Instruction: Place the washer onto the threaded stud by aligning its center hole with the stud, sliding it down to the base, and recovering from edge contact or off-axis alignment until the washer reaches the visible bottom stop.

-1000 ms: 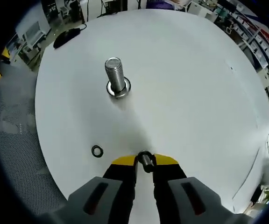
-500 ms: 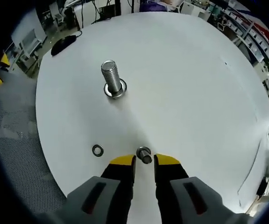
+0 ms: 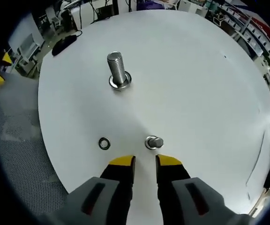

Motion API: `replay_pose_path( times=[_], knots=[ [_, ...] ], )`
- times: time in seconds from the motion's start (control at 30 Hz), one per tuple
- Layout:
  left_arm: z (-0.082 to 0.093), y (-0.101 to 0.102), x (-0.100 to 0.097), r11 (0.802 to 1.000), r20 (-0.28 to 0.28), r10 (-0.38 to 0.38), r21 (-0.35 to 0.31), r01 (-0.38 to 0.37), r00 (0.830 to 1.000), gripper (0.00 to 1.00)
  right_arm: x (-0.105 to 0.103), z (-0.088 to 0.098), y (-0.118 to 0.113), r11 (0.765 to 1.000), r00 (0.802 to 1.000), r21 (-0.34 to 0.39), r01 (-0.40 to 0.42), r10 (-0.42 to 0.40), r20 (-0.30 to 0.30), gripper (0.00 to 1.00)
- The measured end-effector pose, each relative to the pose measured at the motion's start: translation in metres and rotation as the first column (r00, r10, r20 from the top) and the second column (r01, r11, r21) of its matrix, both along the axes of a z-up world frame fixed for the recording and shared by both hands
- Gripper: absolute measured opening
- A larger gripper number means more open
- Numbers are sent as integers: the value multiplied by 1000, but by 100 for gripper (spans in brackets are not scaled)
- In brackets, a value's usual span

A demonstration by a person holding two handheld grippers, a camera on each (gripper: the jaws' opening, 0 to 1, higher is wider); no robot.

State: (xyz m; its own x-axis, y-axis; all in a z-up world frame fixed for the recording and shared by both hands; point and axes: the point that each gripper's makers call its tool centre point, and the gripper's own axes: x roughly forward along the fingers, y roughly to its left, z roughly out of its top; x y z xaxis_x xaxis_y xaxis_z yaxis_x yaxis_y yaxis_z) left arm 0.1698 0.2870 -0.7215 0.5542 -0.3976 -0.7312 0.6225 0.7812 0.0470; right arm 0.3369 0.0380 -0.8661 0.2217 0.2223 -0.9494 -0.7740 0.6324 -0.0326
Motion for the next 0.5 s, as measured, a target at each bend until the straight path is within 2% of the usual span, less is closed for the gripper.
replay_pose_path(
  times=[0.37, 0.5],
  knots=[
    [0, 0, 0, 1000, 4, -5, 2, 5, 1000, 18, -27, -5, 19, 999, 999, 33, 10, -9, -46, 25],
    [1, 0, 0, 1000, 5, -6, -1, 6, 1000, 18, -37, -6, 30, 999, 998, 36, -14, 16, -53, 25]
  ],
)
